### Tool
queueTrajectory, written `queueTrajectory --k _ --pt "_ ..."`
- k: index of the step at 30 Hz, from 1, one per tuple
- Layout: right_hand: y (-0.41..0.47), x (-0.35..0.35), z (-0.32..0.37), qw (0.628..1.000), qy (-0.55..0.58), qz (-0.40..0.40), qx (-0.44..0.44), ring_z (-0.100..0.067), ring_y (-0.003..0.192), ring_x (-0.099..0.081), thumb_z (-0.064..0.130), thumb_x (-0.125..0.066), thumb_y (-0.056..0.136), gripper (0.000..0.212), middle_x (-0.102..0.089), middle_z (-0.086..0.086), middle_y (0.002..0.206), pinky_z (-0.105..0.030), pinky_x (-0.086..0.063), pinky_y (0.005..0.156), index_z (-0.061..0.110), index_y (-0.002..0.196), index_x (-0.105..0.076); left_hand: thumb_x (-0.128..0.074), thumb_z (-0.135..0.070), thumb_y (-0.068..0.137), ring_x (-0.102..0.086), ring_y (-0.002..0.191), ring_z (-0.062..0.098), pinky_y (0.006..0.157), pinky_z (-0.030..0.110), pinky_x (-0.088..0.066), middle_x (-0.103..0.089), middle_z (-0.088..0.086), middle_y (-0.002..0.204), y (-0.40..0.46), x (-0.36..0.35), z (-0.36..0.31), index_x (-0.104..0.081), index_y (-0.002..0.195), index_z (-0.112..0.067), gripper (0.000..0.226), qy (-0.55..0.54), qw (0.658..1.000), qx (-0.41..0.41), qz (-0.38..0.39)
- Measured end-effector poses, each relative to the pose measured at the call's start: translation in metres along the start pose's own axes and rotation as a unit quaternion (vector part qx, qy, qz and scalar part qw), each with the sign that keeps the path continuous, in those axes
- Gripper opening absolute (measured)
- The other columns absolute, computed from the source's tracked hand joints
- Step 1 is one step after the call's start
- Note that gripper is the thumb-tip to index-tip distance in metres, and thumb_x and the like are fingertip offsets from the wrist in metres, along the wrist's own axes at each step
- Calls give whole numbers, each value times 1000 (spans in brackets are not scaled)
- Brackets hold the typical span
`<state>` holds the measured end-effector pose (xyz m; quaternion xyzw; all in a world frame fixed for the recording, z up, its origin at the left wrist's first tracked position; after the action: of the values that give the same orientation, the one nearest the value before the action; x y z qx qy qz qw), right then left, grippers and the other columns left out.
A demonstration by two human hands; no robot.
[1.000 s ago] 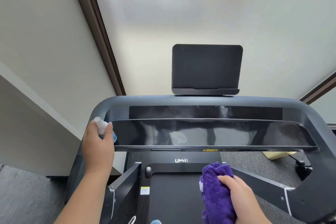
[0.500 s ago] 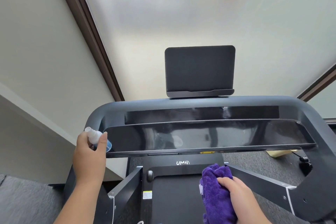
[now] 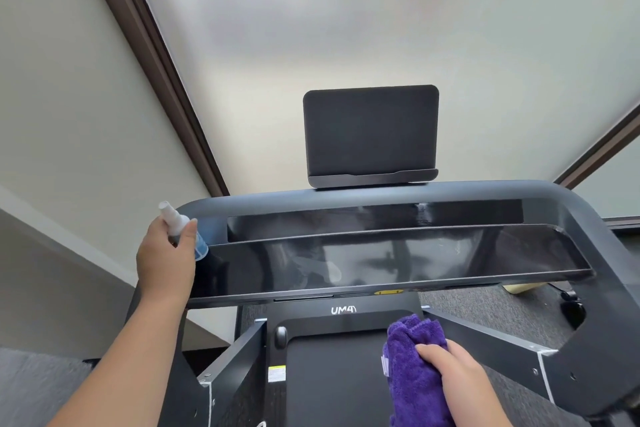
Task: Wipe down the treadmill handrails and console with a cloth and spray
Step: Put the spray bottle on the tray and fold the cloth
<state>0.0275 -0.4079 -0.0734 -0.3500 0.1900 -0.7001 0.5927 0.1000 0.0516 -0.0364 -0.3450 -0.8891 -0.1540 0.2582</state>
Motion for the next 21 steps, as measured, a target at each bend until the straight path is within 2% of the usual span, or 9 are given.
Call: queueTrajectory --k 4,7,13,15,17,19,21 --pt "0 -1 -1 1000 10 -2 2 -26 85 -63 8 -67 93 8 -71 -17 97 -33 -42 64 3 94 -73 -60 -37 100 -57 92 25 79 36 -41 -62 2 101 -19 1 9 -56 113 -16 25 -36 999 33 -14" --pt "3 -2 -3 1000 9 -3 6 -26 88 -65 10 -69 92 7 -72 -15 98 -33 -42 66 6 92 -74 -60 -40 98 -57 94 23 80 36 -41 -61 -2 103 -24 -1 13 -56 118 -20 28 -57 995 76 -18" --pt "7 -5 -5 999 30 11 5 -27 88 -65 8 -70 91 6 -72 -16 98 -34 -45 69 6 92 -75 -61 -44 96 -59 93 28 78 38 -44 -63 1 102 -21 -4 8 -54 105 -23 24 -20 996 84 -15" --pt "11 -6 -8 999 49 2 8 -32 92 -69 10 -73 88 5 -76 -17 98 -42 -54 82 9 90 -77 -66 -46 93 -59 95 27 78 38 -45 -64 2 105 -24 -4 8 -55 110 -21 32 -23 995 95 -7" --pt "14 -5 -8 997 76 -5 4 -36 95 -73 10 -74 87 6 -78 -16 95 -53 -56 96 11 91 -78 -74 -51 86 -61 105 29 83 41 -48 -64 4 115 -23 -4 9 -56 121 -15 54 -21 994 103 7" --pt "16 -3 -5 994 113 0 4 -41 94 -74 10 -73 88 7 -79 -18 92 -62 -57 95 12 91 -78 -77 -54 82 -58 115 31 91 46 -49 -59 10 129 -30 4 9 -52 134 -11 72 11 992 126 2" --pt "20 2 0 988 152 6 11 -43 87 -74 8 -71 89 7 -77 -24 93 -66 -58 87 10 92 -77 -70 -44 89 -54 111 30 89 47 -46 -56 14 127 -51 25 -5 -53 134 -9 59 30 990 125 -59"
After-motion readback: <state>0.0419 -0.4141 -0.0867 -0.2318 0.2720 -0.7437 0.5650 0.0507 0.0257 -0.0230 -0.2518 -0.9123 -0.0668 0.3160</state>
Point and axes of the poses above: each hand's wrist, its own y-axis towards the middle knuckle, its own x-axis out of the back of the hand, z = x × y, the point moved 8 cm from there along y, towards the middle knuckle
